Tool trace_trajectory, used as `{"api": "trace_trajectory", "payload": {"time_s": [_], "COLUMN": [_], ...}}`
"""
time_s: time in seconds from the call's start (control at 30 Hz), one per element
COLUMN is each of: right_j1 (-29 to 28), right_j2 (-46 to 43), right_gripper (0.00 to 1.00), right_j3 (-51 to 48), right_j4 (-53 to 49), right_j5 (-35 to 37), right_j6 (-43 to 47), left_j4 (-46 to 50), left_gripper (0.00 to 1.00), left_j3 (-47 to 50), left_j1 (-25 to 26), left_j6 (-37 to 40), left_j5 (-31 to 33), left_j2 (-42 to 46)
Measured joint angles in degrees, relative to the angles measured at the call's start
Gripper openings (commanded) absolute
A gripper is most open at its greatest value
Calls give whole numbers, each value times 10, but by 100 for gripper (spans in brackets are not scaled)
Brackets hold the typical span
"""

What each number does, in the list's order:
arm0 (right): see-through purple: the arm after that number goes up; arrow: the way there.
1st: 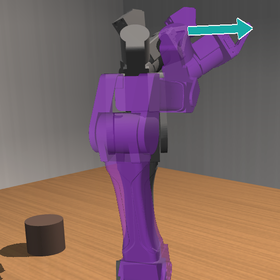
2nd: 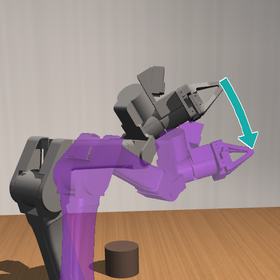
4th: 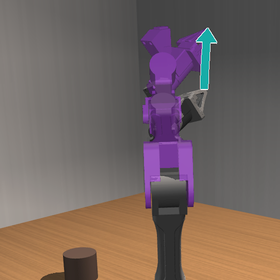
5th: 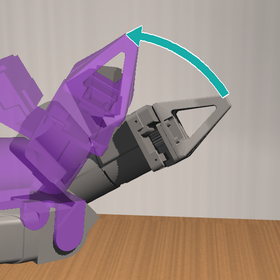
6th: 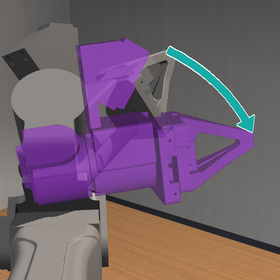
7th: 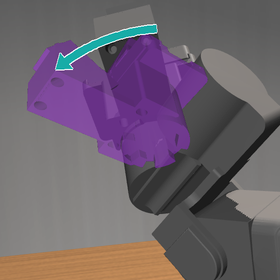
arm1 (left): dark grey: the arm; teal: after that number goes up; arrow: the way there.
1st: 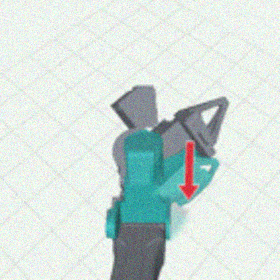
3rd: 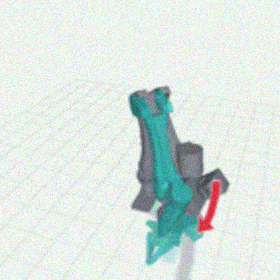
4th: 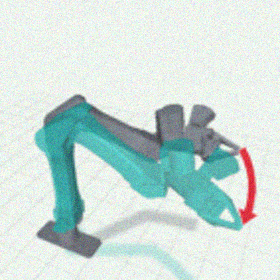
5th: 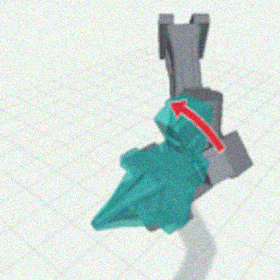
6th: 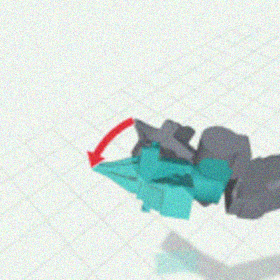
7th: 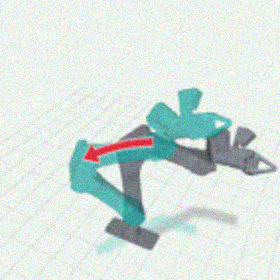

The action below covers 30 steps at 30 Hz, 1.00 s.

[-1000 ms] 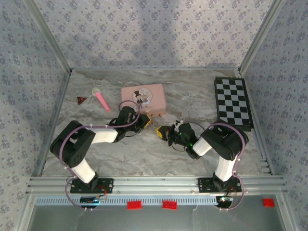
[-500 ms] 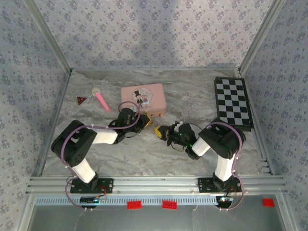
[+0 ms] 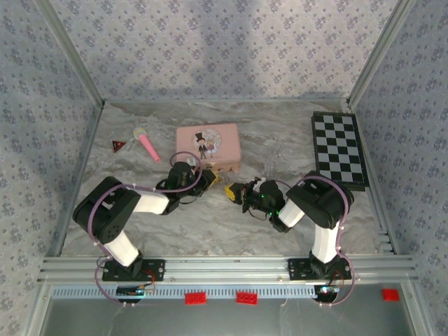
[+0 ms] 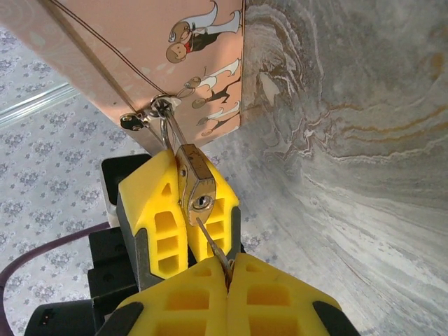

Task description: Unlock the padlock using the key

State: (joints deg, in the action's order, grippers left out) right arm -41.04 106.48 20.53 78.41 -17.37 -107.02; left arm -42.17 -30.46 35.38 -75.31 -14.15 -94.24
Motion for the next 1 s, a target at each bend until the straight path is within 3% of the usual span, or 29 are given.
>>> {"api": "trace_trajectory", "payload": {"time_s": [1.0], "right_j1": [-20], "right_j2": [13], "right_gripper": [0], "right_j3": [19], "right_j4": [7], "right_j5": [19], "right_j6": [-19], "left_j4": [-62], "left_gripper": [0], "left_j3": [30], "left_j1": [4], "left_j6": [-58], "left_j5": [4], "left_j2": [-7]}}
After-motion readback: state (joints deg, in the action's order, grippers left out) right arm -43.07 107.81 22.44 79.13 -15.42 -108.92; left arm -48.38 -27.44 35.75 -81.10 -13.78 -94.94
